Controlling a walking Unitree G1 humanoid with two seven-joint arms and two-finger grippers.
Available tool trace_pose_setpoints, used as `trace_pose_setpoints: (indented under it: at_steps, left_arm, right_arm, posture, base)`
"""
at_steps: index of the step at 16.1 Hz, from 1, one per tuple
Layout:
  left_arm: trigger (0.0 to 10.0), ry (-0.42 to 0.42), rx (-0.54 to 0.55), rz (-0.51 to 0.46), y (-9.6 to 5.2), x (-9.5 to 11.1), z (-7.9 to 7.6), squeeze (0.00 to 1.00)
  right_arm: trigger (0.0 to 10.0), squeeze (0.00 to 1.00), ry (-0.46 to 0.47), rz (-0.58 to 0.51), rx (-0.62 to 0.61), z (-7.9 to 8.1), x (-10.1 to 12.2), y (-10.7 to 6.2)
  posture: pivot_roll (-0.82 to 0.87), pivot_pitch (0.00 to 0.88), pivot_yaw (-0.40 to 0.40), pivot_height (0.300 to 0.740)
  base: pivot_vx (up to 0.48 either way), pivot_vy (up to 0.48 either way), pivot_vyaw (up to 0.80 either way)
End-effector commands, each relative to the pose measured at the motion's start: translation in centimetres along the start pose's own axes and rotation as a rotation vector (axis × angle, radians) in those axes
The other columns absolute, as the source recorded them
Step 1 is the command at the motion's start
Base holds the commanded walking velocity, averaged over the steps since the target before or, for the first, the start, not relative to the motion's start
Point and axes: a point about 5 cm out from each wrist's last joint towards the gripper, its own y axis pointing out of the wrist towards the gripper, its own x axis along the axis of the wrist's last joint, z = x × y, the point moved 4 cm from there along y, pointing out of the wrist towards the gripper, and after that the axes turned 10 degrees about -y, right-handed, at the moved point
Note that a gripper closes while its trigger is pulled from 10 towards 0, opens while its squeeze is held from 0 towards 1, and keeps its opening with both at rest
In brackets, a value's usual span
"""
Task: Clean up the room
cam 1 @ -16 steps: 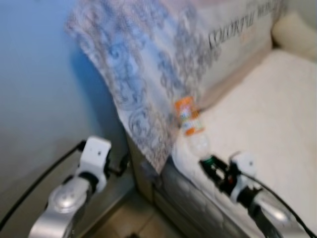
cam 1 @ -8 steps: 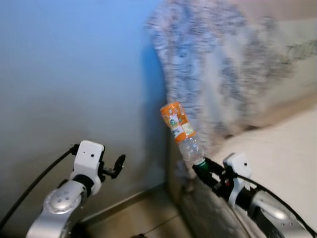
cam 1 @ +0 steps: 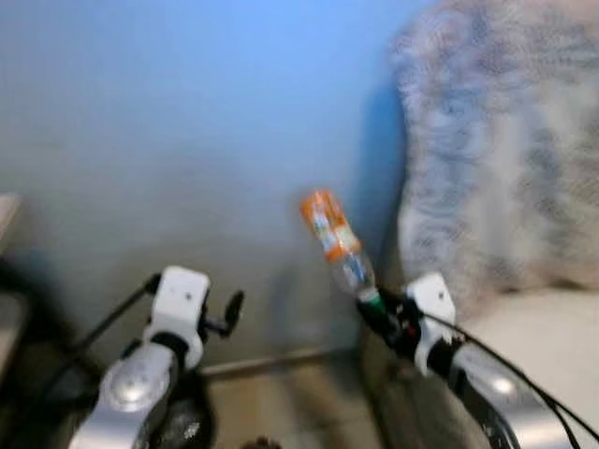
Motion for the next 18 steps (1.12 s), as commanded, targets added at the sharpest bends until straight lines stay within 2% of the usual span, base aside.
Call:
trace_pose_setpoints:
  at_steps: [1, 2, 5, 9, 14, 18]
  left_arm:
    - [10.0, -0.004, 0.010, -0.039, 0.3, 1.2, 0.5, 0.00]
    - [10.0, -0.028, 0.014, -0.048, 0.4, 1.4, 0.6, 0.00]
    - [10.0, -0.030, 0.027, -0.040, 0.7, 1.4, 0.7, 0.00]
    - [10.0, 0.025, 0.009, -0.069, 0.8, 1.8, 0.3, 0.00]
    - [10.0, 0.001, 0.001, -0.056, 0.6, 1.4, 0.3, 0.00]
    - [10.0, 0.003, -0.007, -0.057, 0.5, 1.4, 0.2, 0.00]
  right_arm:
    - [10.0, 0.00, 0.020, -0.017, -0.046, -0.4, 0.3, 0.4]
    - [10.0, 0.00, 0.040, -0.015, -0.063, -0.6, 0.1, 0.6]
    - [10.0, 0.00, 0.095, 0.015, -0.093, -0.7, -0.3, 0.8]
    - [10.0, 0.00, 0.057, 0.028, -0.079, -0.4, -0.5, 1.2]
    - [10.0, 0.00, 0.037, 0.060, -0.055, -0.1, -0.8, 1.5]
    - [10.0, 0.00, -0.031, 0.094, -0.036, -0.3, -1.2, 2.0]
  posture:
    - [0.00, 0.000, 0.015, 0.740]
    - [0.00, 0.000, 0.016, 0.740]
    - [-0.01, 0.000, 0.029, 0.740]
    - [-0.01, 0.000, 0.023, 0.740]
    - [-0.01, 0.000, 0.009, 0.740]
    - [0.00, 0.000, 0.003, 0.740]
  base:
    - [0.000, 0.000, 0.80]
    - [0.000, 0.000, 0.80]
    - [0.000, 0.000, 0.80]
    - [0.000, 0.000, 0.80]
    - [0.105, 0.000, 0.80]
    - [0.277, 0.000, 0.12]
